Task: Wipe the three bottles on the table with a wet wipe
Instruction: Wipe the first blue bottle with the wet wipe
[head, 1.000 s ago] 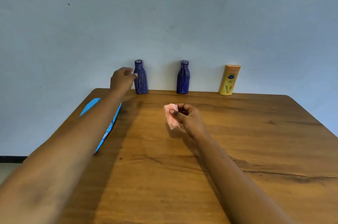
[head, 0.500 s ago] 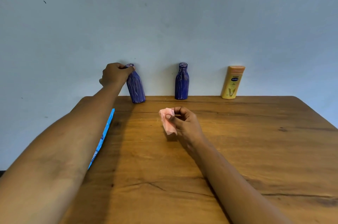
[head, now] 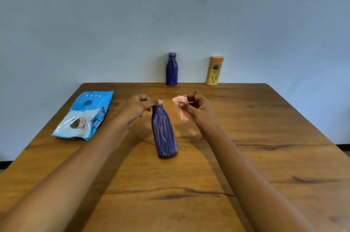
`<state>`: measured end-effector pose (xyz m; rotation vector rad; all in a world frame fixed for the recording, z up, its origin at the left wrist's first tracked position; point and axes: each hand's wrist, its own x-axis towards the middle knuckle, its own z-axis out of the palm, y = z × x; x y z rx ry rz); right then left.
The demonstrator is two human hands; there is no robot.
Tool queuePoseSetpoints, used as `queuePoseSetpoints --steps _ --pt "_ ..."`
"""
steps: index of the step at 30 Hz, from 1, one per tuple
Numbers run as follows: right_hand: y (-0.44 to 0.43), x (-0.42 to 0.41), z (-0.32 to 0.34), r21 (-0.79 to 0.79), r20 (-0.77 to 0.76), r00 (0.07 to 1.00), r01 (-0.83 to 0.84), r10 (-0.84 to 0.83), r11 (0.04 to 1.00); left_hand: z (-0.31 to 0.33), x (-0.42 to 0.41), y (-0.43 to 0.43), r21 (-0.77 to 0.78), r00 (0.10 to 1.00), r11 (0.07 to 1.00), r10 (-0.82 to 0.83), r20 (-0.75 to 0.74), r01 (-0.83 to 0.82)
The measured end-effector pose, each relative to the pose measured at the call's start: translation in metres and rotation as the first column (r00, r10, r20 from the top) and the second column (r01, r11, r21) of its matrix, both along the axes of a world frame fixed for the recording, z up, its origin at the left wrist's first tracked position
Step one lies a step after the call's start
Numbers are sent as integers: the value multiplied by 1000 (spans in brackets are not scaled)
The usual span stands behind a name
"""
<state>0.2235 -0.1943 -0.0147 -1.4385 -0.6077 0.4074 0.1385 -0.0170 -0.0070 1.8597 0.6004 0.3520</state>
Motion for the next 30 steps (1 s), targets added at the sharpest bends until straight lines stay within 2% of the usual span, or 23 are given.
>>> queuePoseSetpoints --steps 4,7,9,15,19,21,23,26,30 --pt "-14 -23 -6 -156 276 961 25 20 987 -12 -10 -21 -199 999 980 -16 52 26" --pt "-15 -34 -15 -220 491 871 93 27 971 -20 -15 -31 -362 994 932 10 112 31" --pt "-15 -37 -21 -201 585 811 137 7 970 -27 -15 -33 -476 988 878 17 152 58" --pt "-14 -36 -29 -189 671 742 173 -1 967 -42 -23 -28 -677 955 698 -32 295 233" --pt "-13 -33 -25 -140 700 714 184 -34 973 -47 -25 -21 -704 940 654 -30 339 275" --pt "-7 -31 -20 -61 737 665 239 -118 969 -51 -25 -18 -731 936 623 -3 353 278" --pt "4 -29 -16 -11 803 573 293 -166 956 -55 -24 -16 -749 930 600 22 366 281" --pt "22 -35 -17 -89 895 443 291 -52 952 -61 -23 -16 -748 910 576 18 414 329" --pt "15 -48 -32 -225 911 393 224 124 948 -63 -21 -16 -750 902 576 48 428 326"
